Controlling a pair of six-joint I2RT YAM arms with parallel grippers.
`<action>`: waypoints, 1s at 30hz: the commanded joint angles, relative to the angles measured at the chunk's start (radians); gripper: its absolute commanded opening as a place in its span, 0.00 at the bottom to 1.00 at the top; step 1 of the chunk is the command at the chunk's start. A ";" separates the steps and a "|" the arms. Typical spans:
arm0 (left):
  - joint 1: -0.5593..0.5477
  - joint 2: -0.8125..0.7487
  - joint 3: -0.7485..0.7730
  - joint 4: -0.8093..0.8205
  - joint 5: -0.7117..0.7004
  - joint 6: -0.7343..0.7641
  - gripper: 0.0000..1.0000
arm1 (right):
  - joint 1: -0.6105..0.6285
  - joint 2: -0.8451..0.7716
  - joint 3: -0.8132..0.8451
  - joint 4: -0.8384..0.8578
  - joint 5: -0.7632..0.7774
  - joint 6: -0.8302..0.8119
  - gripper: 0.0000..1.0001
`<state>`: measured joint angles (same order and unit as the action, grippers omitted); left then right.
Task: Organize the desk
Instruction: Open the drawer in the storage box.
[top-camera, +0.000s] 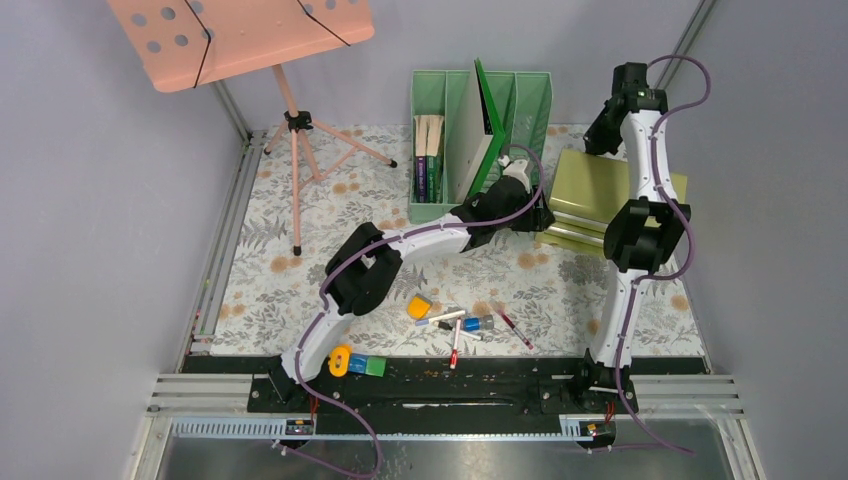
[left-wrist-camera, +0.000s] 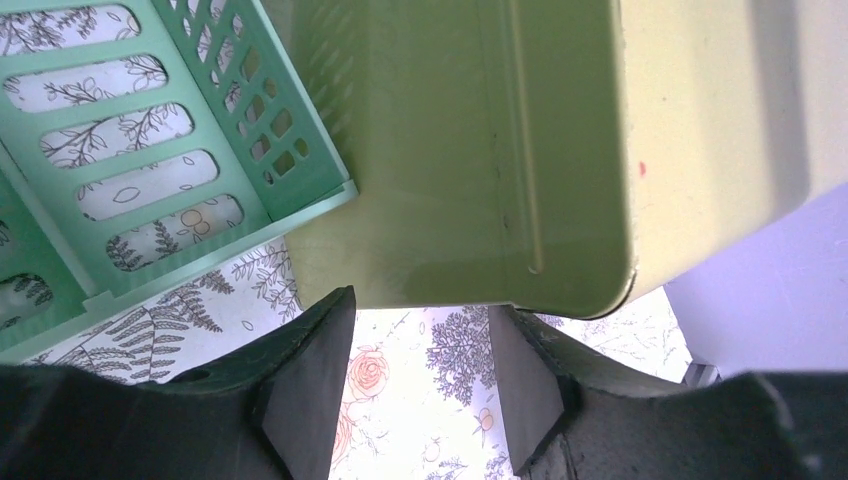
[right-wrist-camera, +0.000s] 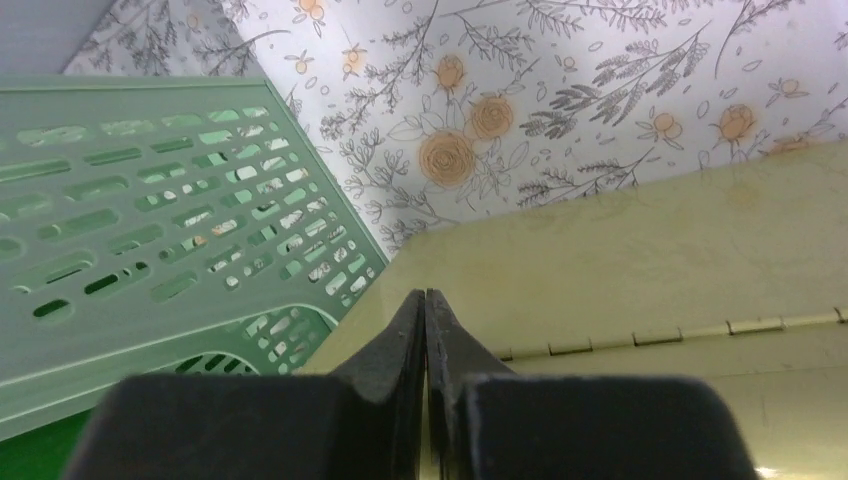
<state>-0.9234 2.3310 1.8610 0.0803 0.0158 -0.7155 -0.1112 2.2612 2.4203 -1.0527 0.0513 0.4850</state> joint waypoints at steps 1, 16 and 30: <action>0.004 -0.052 0.025 0.064 0.050 -0.020 0.52 | 0.008 -0.060 -0.074 -0.045 -0.003 -0.031 0.00; 0.009 -0.083 -0.020 0.041 -0.032 -0.048 0.50 | 0.046 -0.112 -0.101 -0.219 -0.112 -0.112 0.00; 0.029 -0.104 -0.027 0.026 -0.086 -0.050 0.46 | 0.063 -0.123 -0.128 -0.382 -0.119 -0.203 0.00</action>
<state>-0.9260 2.2936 1.8225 0.0425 0.0200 -0.7609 -0.0772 2.1799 2.3310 -1.0824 -0.0280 0.3420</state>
